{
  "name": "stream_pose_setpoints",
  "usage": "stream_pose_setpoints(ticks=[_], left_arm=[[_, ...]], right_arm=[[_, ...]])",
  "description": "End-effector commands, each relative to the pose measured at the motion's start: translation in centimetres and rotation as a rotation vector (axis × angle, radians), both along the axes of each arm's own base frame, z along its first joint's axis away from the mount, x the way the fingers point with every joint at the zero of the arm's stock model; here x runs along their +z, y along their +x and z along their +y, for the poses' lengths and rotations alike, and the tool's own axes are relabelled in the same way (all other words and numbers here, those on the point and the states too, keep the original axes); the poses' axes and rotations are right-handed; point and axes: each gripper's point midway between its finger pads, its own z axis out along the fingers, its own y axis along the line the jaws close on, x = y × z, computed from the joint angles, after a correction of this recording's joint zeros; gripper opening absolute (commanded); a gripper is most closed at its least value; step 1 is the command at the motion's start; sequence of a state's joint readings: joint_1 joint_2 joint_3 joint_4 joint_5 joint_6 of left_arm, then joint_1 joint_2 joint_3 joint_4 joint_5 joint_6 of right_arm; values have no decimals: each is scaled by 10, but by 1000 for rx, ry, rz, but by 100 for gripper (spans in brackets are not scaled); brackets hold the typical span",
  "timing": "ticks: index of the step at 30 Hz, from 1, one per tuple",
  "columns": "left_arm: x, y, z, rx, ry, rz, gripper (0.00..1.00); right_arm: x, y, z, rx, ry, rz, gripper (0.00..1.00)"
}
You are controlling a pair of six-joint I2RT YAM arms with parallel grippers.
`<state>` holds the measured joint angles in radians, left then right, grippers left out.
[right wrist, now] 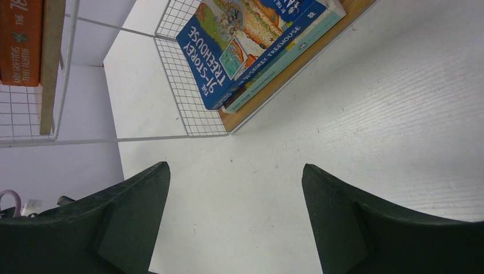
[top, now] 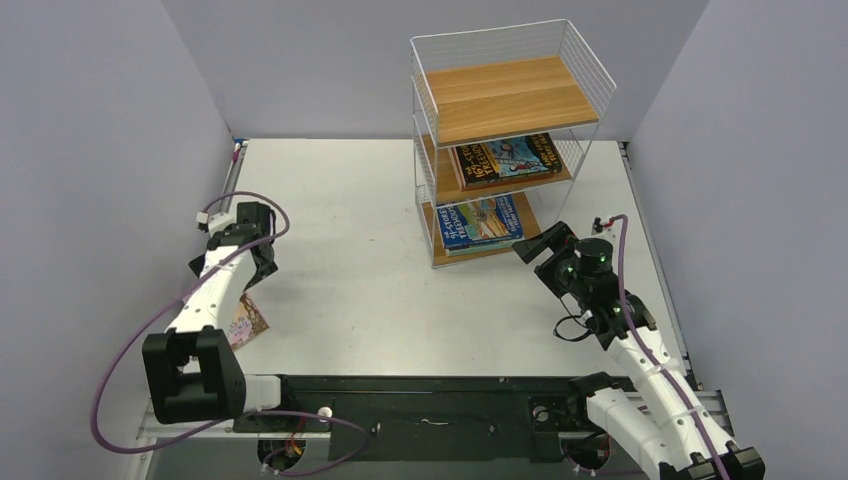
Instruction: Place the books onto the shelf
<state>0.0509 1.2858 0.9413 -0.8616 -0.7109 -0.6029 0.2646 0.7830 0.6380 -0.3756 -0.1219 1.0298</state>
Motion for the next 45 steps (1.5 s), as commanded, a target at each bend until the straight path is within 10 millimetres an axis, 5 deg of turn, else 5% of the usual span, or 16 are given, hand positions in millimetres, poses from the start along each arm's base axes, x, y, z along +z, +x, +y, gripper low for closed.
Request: stream_pose_setpoints(ticks=[1,8,22,35,45], left_arm=[[-4,16,5,30,-8,56,96],[-40,34,3,46,-66,176,96],[-114,16,16,142,-291,283,97],[-125,26,-3,111,-438,225,84],[-140,7,-1,283,-476,196,72]], right_arm=[[-1,0,-5,-5,-41,-19,81],[4,5,-2,23,-52,-17,81],[10,7,-5,27,-64,-14,80],[12,13,-2,26,-52,-7,79],[13,4,-10,-9,-56,-21,78]])
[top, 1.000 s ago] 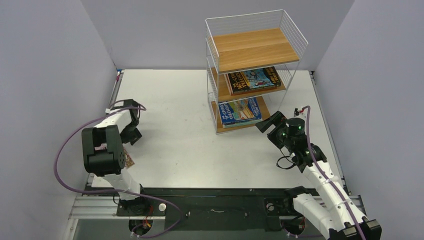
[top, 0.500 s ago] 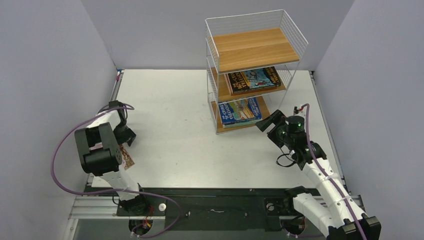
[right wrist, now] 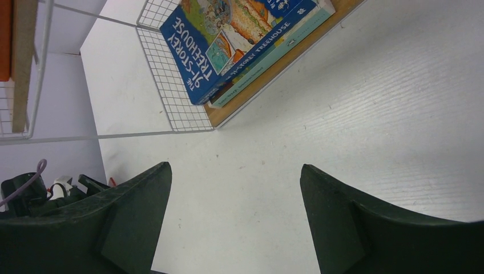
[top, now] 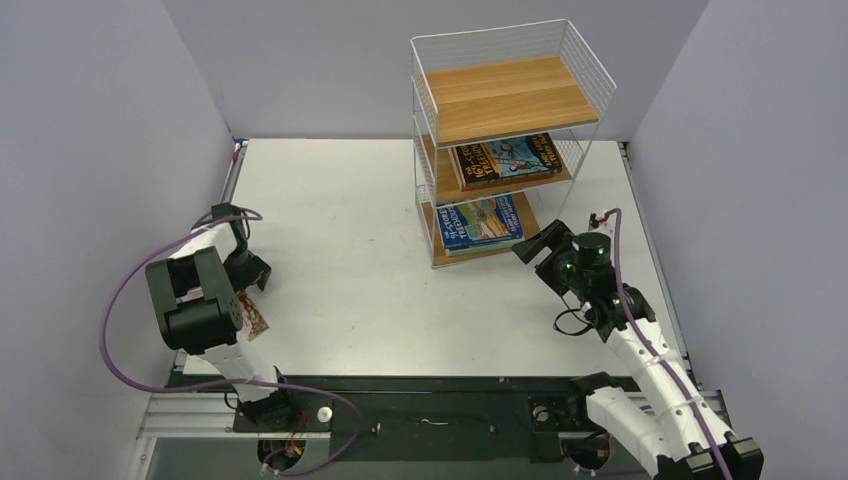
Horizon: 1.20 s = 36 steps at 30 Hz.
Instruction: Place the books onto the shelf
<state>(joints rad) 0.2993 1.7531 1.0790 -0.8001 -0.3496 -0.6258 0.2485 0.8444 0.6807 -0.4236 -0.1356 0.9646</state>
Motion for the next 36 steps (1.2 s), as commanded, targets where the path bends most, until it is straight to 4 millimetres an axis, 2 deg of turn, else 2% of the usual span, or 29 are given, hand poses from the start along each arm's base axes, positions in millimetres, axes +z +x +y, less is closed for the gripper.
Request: stream_pose_setpoints(ticks=[1,7,11,16,20,25,28,31,34,36], left_arm=[[-38,-19,-9,121,-76,17,70],[-34,-25,0,175,-86,-3,65],[-11,-25,21,206,48,-17,70],[24,-38,56,282,300,18,80],[48,-31,65,294,361,-37,93],[66,-3,69,216,330,-161,100],[62,9,64,208,275,-202,97],[41,15,50,219,176,-204,97],[19,6,40,265,119,-173,99],[7,-3,35,347,67,-179,91]], right_arm=[[21,1,-7,-40,9,-72,78],[14,-1,-5,-24,7,-44,78],[15,1,-5,-31,5,-43,78],[16,4,-5,-40,12,-45,78],[16,7,-3,-28,8,-37,78],[18,9,-3,-35,15,-35,77],[22,9,-4,-47,22,-47,77],[23,9,-5,-52,22,-50,77],[25,7,-5,-55,25,-53,76],[26,5,-8,-63,20,-54,76]])
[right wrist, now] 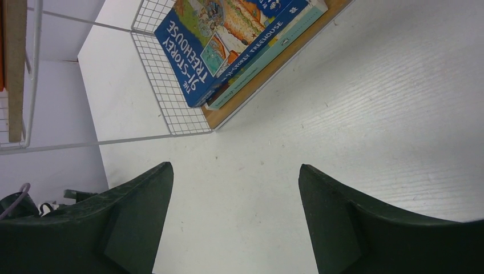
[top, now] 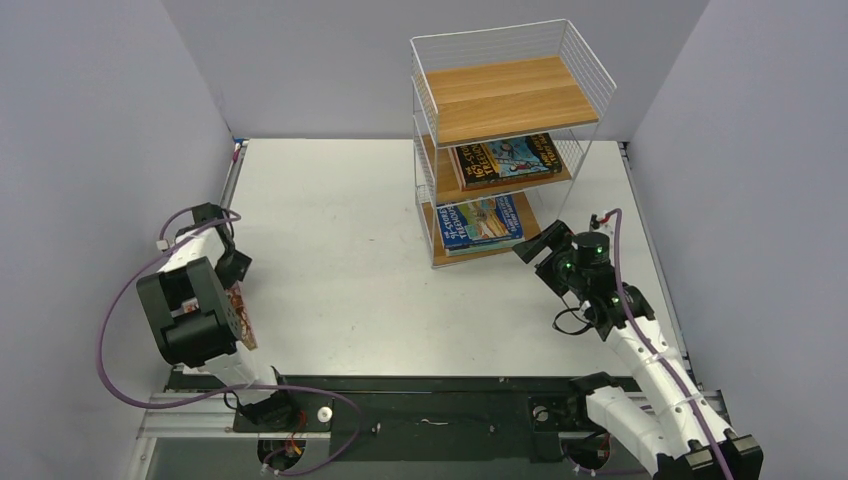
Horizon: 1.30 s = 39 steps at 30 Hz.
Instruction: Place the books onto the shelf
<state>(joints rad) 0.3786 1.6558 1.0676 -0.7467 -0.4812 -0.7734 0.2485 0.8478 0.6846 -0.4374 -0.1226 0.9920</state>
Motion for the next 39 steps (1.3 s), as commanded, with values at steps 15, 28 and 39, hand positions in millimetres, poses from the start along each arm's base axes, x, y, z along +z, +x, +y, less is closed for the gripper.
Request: stream_pose_setpoints(ticks=[15,28,39], left_arm=[[-51,10,-71,89,-436,-204,85],[-47,33,-212,-296,-611,-157,85],[15,19,-398,-801,-789,-139,87]], right_arm=[[27,9,-8,-57,0,-63,74],[34,9,-8,-70,-16,-85,73],[22,1,-11,-84,-10,-66,72]])
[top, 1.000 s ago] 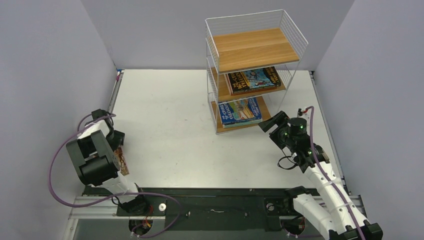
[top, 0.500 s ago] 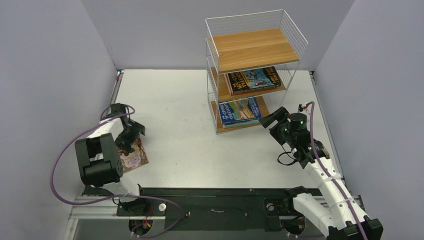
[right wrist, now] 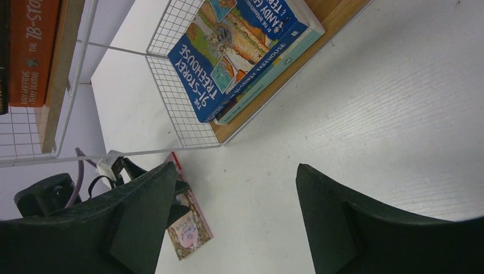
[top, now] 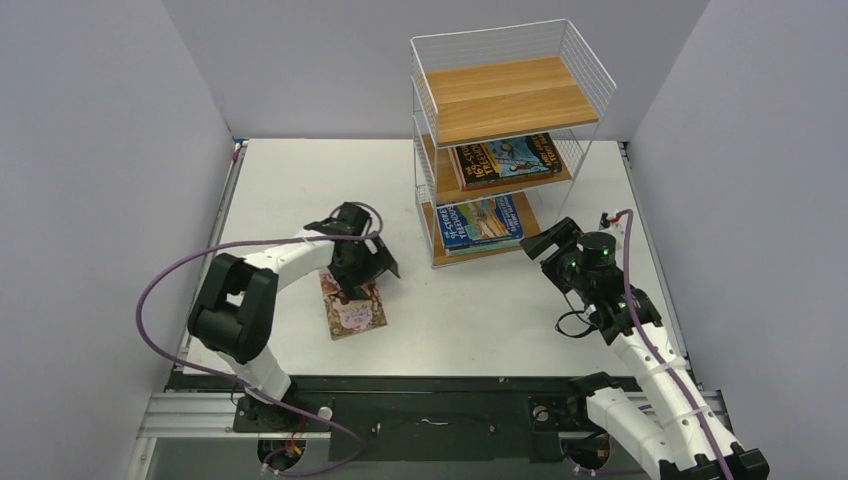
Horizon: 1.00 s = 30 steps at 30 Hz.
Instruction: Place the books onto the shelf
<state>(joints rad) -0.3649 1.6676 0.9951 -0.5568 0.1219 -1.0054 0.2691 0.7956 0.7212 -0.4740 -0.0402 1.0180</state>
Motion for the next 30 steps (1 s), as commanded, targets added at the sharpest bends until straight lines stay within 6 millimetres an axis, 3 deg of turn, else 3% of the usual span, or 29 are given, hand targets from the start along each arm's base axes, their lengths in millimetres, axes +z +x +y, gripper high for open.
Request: stream_pose_setpoints(ticks=[1,4,7,9,10,12,14,19,22,25,28,30], left_arm=[[35,-12,-66,-219,-111,-12,89],[66,-4,-52,-291,-36,-54,94],[82,13,-5,-229,41,-121,97],[78,15,30,-163,68,-118,100],[71,13,56,-125,139,-109,97],[61,1,91,-90,282,-64,97],[53,-11,102,-85,328,-22,97],[13,-30,93,-92,268,29,97],[-9,-39,79,-131,189,80,97],[-22,-41,54,-192,102,83,99],[-30,-49,22,-334,132,85,99],[-32,-63,9,-441,193,111,99]], right_arm=[[0,1,-2,-18,0,-10,73],[-2,-1,-2,-17,-3,-12,73],[-7,-4,-2,-13,-6,-6,73],[-10,-5,-2,-7,-5,1,73],[-11,-6,-1,-3,-3,4,73],[-12,-7,-1,-3,-2,6,73],[-14,-7,-1,-5,-1,4,73],[-20,-5,6,19,16,14,73],[-15,-2,35,162,87,-14,74],[-29,-10,66,304,125,27,74],[-34,-19,103,523,210,10,75],[-43,-30,109,611,230,46,76]])
